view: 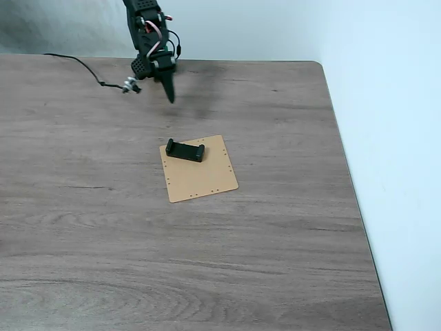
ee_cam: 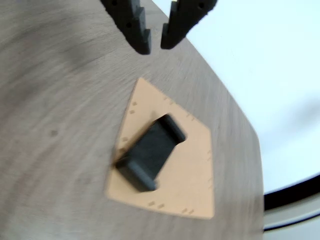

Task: Grasp a black block and then place it on the board.

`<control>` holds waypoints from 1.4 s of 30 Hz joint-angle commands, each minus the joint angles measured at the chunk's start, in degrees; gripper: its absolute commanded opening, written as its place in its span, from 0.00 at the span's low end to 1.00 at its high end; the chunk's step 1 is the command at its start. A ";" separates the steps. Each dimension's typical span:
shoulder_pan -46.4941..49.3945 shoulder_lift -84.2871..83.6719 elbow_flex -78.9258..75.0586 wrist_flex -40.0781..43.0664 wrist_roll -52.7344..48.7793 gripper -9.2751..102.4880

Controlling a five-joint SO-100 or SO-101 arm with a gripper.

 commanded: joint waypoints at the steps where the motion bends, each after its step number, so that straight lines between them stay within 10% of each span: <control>1: 0.18 7.47 6.77 -1.58 2.29 0.08; 42: 10.28 43.07 34.45 7.91 7.38 0.08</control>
